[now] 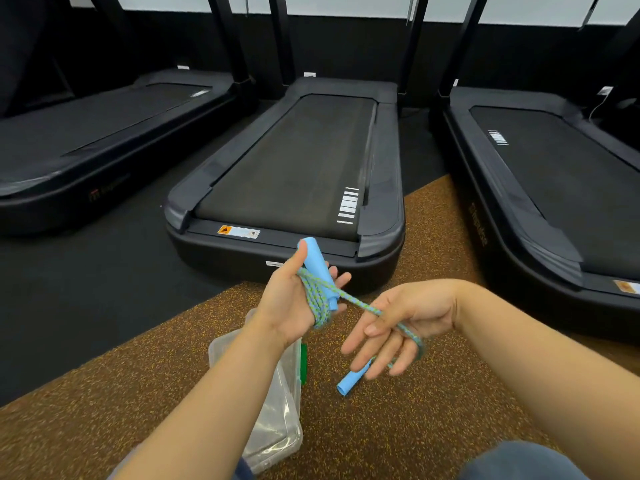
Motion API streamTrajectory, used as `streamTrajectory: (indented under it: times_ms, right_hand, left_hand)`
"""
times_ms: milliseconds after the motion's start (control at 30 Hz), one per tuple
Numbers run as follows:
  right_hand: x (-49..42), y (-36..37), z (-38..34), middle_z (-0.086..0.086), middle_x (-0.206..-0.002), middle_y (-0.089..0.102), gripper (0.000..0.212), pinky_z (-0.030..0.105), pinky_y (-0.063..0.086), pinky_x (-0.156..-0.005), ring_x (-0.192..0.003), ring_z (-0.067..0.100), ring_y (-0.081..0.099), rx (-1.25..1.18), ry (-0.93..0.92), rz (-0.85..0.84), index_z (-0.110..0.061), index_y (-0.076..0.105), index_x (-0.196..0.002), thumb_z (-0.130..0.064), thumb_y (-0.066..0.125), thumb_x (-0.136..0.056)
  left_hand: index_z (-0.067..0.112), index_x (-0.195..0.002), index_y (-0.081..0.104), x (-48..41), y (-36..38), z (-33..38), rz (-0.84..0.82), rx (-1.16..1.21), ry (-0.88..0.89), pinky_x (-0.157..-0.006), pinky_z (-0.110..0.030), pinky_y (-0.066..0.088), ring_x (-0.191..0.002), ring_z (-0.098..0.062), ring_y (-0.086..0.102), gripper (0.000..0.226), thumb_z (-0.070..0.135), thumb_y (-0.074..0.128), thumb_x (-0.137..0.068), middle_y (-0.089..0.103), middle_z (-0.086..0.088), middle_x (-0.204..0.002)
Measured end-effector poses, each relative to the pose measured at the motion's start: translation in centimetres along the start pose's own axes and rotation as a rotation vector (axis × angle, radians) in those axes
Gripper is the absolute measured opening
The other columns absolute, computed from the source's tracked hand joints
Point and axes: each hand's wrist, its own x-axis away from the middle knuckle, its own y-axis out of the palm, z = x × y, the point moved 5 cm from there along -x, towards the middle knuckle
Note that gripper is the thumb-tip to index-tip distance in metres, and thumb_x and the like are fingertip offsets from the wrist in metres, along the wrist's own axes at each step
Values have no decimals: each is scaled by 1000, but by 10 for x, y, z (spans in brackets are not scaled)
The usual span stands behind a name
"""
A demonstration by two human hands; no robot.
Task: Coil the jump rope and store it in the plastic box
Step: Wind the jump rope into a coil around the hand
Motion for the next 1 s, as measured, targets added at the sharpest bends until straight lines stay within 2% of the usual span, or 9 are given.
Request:
streamTrajectory:
  times_ms: [133,300,367,433,533,667,900,967,1000]
  right_hand:
    - [-19,19,10,4,-112,70,34,30,54,-87,-103,19,67,-21,-50,-130,-10,59,-122,-16,43,-93]
    - [-35,32,23,3,-117,68,36,27,49,-93,-108,17,65,-62,-131,-206,-9,54,-127,-15,40,-94]
    - [-41,37,29,3,-125,63,37,25,48,-94,-109,16,64,-79,-148,-241,-10,54,-127,-16,41,-93]
    - [-48,39,35,7,-132,50,38,23,45,-95,-111,15,63,-83,-157,-265,-11,53,-128,-17,42,-92]
    - [-57,39,40,8,-133,44,38,20,44,-93,-113,13,62,-80,-153,-263,-12,52,-129,-17,40,-93]
    - [-64,27,41,8,-133,45,39,24,45,-96,-114,14,61,-68,-132,-199,-11,49,-131,-16,39,-93]
    - [-63,-3,24,15,-134,50,32,31,46,-97,-116,20,61,-51,-123,6,-19,50,-128,-19,40,-97]
    - [-58,-13,13,21,-131,55,29,32,51,-90,-113,22,62,-47,-150,117,-15,52,-123,-20,36,-99]
    - [-55,-15,7,21,-124,62,28,28,54,-81,-102,20,67,-50,-171,159,-12,54,-118,-19,36,-100]
  left_hand:
    - [5,-108,53,0,4,2,-72,183,36,-91,-61,39,-98,-27,68,56,56,40,-90,59,-6,-95]
    - [-5,-109,54,7,12,2,-190,325,16,-88,-68,40,-89,-31,71,70,60,40,-88,62,-12,-95]
    - [-7,-119,51,10,14,3,-246,362,14,-86,-70,40,-88,-30,71,76,61,41,-87,65,-12,-90]
    - [-8,-136,38,13,16,5,-311,392,12,-88,-69,38,-90,-29,70,85,61,45,-85,66,-11,-90]
    - [-5,-143,27,18,21,3,-433,399,-30,-96,-68,32,-99,-31,67,89,57,49,-84,67,-12,-96]
    - [-5,-142,23,24,28,-4,-581,359,-124,-104,-65,24,-112,-33,60,85,53,52,-87,64,-13,-104]
    - [-1,-146,20,29,33,-13,-640,250,-206,-110,-57,16,-110,-30,60,85,49,56,-87,62,-10,-106]
    - [-1,-146,21,29,35,-15,-662,242,-231,-109,-58,19,-109,-30,61,85,49,56,-87,62,-10,-105]
    - [0,-146,21,29,35,-16,-675,246,-243,-107,-60,23,-108,-31,61,85,49,56,-87,62,-10,-105]
